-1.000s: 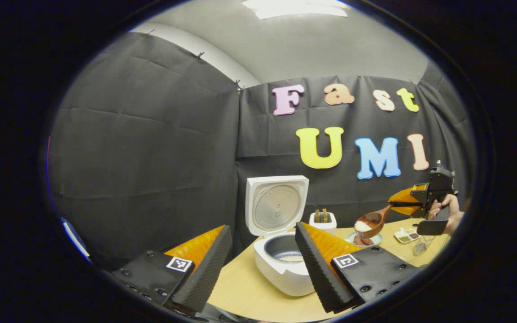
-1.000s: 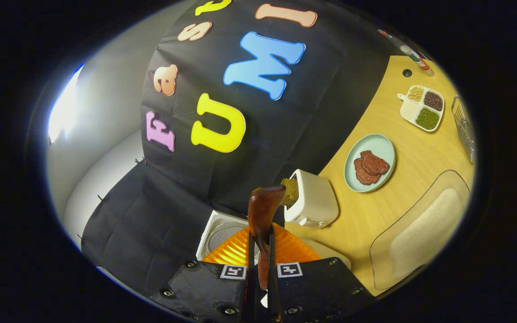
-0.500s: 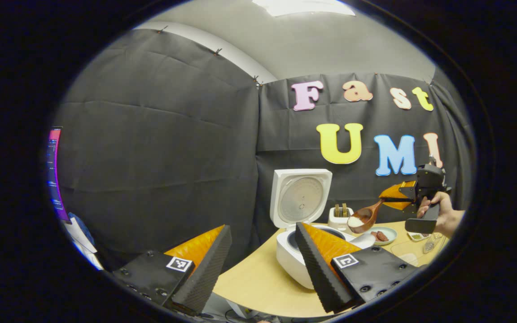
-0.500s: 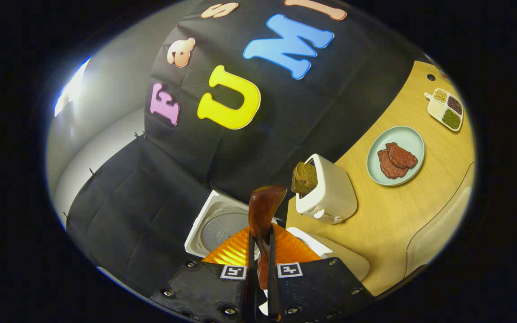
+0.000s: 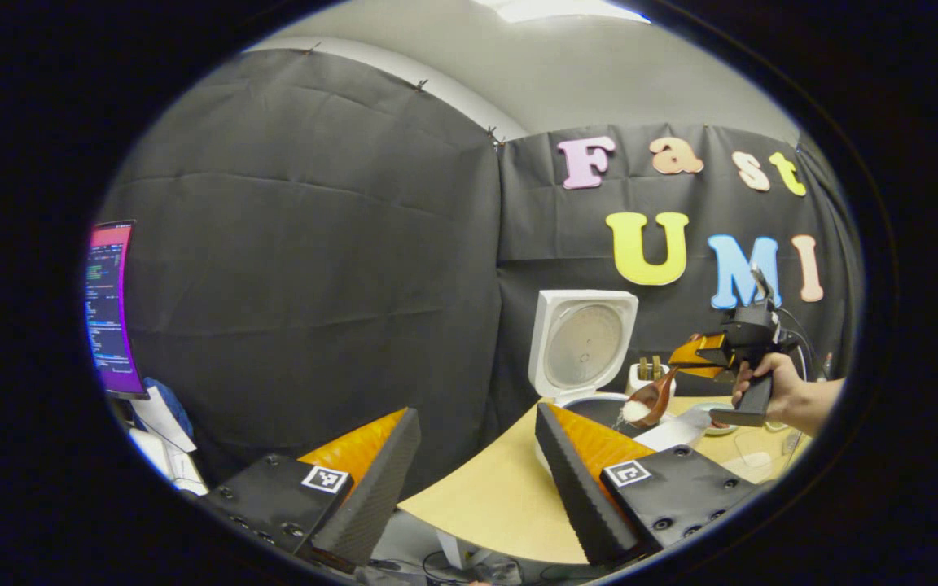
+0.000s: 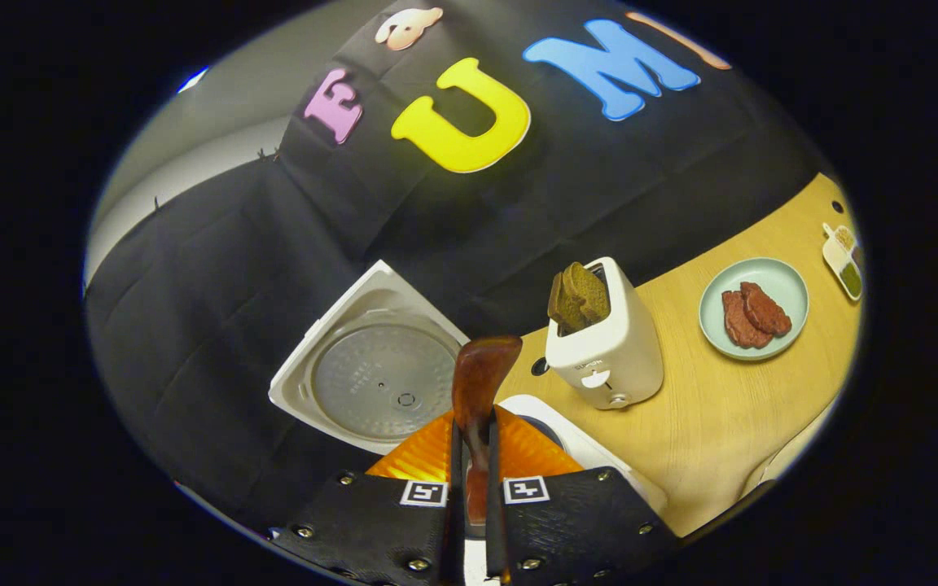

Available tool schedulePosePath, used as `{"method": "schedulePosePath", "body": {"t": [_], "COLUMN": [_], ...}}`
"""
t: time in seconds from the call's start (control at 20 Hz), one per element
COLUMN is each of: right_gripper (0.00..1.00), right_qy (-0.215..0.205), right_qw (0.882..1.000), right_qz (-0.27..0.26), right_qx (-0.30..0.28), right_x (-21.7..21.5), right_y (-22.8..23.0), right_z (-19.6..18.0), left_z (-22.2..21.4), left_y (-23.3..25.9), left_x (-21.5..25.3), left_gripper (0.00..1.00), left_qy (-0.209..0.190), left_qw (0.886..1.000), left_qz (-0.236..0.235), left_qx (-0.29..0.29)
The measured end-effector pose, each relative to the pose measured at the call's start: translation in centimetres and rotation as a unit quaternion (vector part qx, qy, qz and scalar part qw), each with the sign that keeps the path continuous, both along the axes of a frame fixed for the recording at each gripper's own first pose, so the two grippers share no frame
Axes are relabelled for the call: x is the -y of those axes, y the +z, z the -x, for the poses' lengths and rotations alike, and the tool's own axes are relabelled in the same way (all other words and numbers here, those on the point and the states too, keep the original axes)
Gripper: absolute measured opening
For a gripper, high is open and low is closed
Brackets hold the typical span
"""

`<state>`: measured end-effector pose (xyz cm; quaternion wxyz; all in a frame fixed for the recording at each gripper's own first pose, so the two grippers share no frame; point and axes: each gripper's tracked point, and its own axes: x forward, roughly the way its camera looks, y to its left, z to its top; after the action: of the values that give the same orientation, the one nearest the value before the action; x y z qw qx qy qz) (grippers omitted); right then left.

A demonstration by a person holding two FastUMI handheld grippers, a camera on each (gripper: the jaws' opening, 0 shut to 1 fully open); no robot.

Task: Close the left gripper, press the button to open the rice cooker; take a wooden spoon from the chopstick holder with the right hand, scoop a spoonful of rice and pour it into the rice cooker, then put the wooden spoon back into the chopstick holder.

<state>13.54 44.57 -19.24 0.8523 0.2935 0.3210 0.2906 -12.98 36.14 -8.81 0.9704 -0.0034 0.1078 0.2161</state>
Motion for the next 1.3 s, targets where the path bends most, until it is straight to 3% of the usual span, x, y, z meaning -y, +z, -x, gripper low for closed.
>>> {"method": "schedulePosePath", "body": {"t": [0.2, 0.45, 0.55, 0.85, 1.0, 1.1, 1.15, 1.3], "right_gripper": [0.11, 0.11, 0.11, 0.10, 0.11, 0.10, 0.11, 0.11], "right_qy": [0.045, 0.097, 0.119, 0.170, 0.164, 0.155, 0.150, 0.125], "right_qw": [0.994, 0.968, 0.951, 0.876, 0.855, 0.856, 0.862, 0.898], "right_qz": [0.080, 0.175, 0.211, 0.301, 0.314, 0.312, 0.304, 0.257], "right_qx": [0.061, 0.151, 0.194, 0.336, 0.378, 0.383, 0.377, 0.335], "right_x": [-2.7, -4.3, -4.7, -5.7, -5.3, -4.4, -3.8, -2.2], "right_y": [-0.3, -0.2, 0.3, 2.7, 4.9, 6.3, 6.8, 8.6], "right_z": [0.1, 0.7, 1.1, 2.4, 2.5, 2.2, 2.1, 1.4], "left_z": [1.0, 1.1, 0.8, 0.2, 0.0, -0.3, -0.5, -1.2], "left_y": [-0.2, -0.4, -0.4, -0.1, 0.2, 0.4, 0.4, 1.2], "left_x": [-0.9, -0.9, -0.5, 0.2, 0.5, 0.6, 0.8, 1.5], "left_gripper": [1.00, 1.00, 0.98, 0.98, 1.00, 0.98, 0.98, 0.98], "left_qy": [0.015, 0.021, 0.019, 0.009, 0.004, 0.000, -0.003, -0.014], "left_qw": [1.000, 1.000, 1.000, 1.000, 1.000, 1.000, 1.000, 1.000], "left_qz": [0.003, 0.007, 0.008, 0.004, 0.000, -0.002, -0.002, -0.003], "left_qx": [-0.003, -0.002, -0.002, 0.006, 0.012, 0.014, 0.017, 0.023]}}
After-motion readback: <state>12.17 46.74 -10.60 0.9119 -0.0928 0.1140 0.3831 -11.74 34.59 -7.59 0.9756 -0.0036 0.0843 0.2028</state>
